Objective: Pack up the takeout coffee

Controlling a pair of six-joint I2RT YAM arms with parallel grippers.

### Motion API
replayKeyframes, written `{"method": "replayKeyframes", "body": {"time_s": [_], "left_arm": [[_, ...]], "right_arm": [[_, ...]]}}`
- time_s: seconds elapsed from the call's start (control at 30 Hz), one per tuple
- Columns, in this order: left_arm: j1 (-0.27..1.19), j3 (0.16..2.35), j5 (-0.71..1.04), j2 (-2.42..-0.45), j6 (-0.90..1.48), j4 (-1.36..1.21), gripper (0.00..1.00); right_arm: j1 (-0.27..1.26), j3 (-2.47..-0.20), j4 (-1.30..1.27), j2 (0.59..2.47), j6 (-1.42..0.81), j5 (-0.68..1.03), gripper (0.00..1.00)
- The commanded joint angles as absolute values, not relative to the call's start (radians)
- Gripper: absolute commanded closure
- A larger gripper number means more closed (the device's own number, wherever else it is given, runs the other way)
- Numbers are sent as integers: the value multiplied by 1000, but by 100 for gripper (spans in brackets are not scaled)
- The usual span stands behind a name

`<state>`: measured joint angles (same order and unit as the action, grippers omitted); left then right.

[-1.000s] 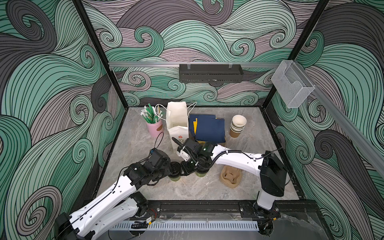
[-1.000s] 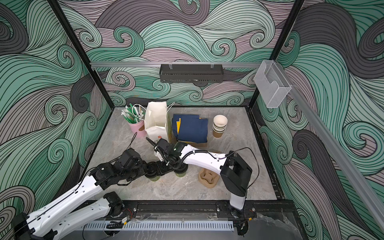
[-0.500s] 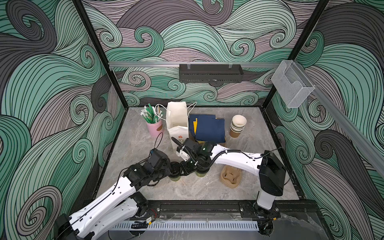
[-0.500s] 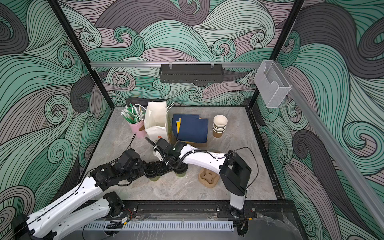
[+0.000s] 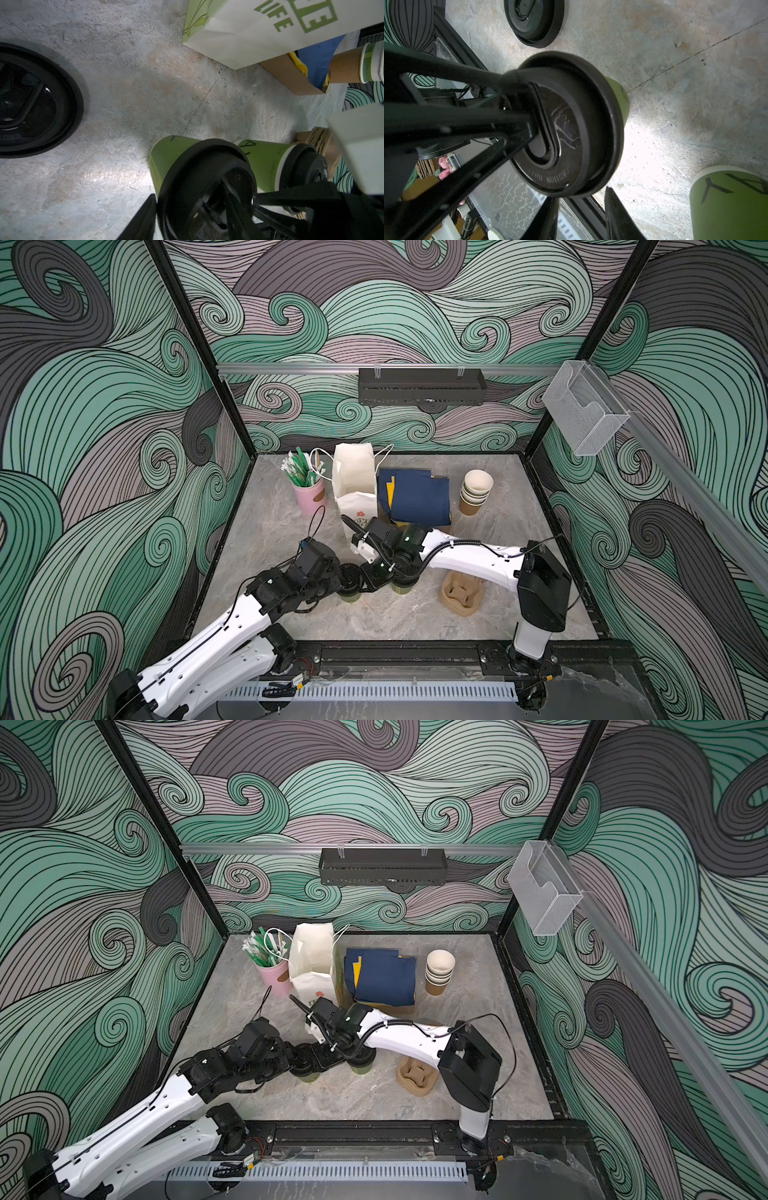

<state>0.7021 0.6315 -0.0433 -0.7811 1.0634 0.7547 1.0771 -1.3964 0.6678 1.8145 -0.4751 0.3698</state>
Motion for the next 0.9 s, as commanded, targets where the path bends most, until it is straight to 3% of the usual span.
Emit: {"method": "replayKeyframes", "body": {"time_s": [0.0, 0.47, 0.87], "left_arm": [[695, 601, -46, -784, 1062, 824, 49], [695, 599, -41, -783, 1058, 818, 49], [695, 600, -40, -777, 1054, 816, 49]], "right_arm": [[1094, -1340, 754, 1921, -462, 226, 62], [1103, -1393, 773, 1918, -456, 232, 62], [1104, -1496, 742, 1698, -439, 237, 53]]}}
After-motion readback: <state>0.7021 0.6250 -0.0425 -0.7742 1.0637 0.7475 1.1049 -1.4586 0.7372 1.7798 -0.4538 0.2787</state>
